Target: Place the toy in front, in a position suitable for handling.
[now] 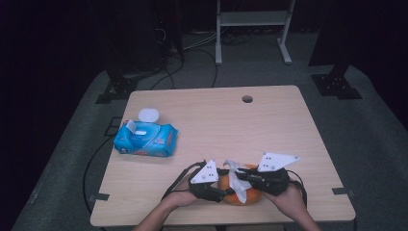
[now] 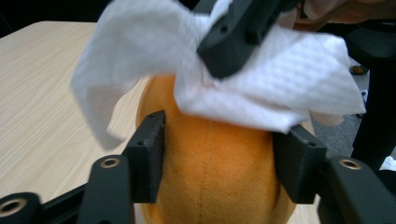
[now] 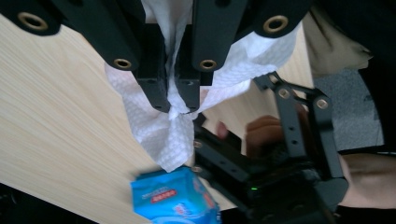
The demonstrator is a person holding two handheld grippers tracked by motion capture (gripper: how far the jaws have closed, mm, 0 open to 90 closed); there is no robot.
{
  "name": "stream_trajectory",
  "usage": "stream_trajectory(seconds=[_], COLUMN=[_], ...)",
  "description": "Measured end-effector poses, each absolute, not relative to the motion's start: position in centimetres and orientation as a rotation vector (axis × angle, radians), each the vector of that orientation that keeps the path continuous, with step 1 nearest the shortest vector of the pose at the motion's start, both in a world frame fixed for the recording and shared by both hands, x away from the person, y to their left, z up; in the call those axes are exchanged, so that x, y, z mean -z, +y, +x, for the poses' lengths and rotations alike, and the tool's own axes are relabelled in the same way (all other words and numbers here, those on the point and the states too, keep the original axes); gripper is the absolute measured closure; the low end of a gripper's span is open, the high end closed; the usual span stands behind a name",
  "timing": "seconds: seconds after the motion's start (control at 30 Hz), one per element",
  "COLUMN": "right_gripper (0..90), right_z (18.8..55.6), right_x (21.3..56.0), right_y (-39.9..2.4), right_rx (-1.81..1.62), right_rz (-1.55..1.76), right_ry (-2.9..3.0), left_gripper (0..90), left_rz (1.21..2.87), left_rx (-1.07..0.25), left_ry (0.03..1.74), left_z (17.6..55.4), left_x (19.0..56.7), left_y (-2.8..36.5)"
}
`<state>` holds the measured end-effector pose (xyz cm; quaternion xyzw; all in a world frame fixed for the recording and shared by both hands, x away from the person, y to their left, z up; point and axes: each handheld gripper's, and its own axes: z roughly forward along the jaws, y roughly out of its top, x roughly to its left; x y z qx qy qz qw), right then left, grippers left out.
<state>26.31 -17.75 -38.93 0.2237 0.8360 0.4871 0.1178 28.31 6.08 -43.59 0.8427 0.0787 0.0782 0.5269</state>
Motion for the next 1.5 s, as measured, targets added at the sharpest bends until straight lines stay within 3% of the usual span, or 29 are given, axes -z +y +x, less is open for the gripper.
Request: stream_trajectory(seconds=[0.23,0.87,1.1,1.3,1.5], right_gripper=[84.5,84.2,84.3,84.3,84.2], right_z=[27.7,27.3,28.5,28.7,29.0], right_x=[39.7,39.6,40.1,40.0,41.1], right_y=[-22.4,-21.0,-23.4,-22.1,-23.5], right_rx=[-1.451,-1.448,-1.427,-1.440,-1.405], right_rz=[0.862,0.769,0.928,0.886,0.969], right_ry=[2.391,2.414,2.335,2.342,2.343], left_gripper=[41.1,38.5,38.8,38.1,38.1], left_rz=[2.016,2.028,2.032,2.028,2.028], left_rx=[-0.163,-0.092,-0.097,-0.098,-0.101], left_ry=[0.210,0.259,0.236,0.230,0.229], left_z=[28.9,30.1,30.0,29.9,29.9], left_x=[44.0,44.5,44.5,44.7,44.7], left_y=[6.8,8.3,8.2,8.4,8.3])
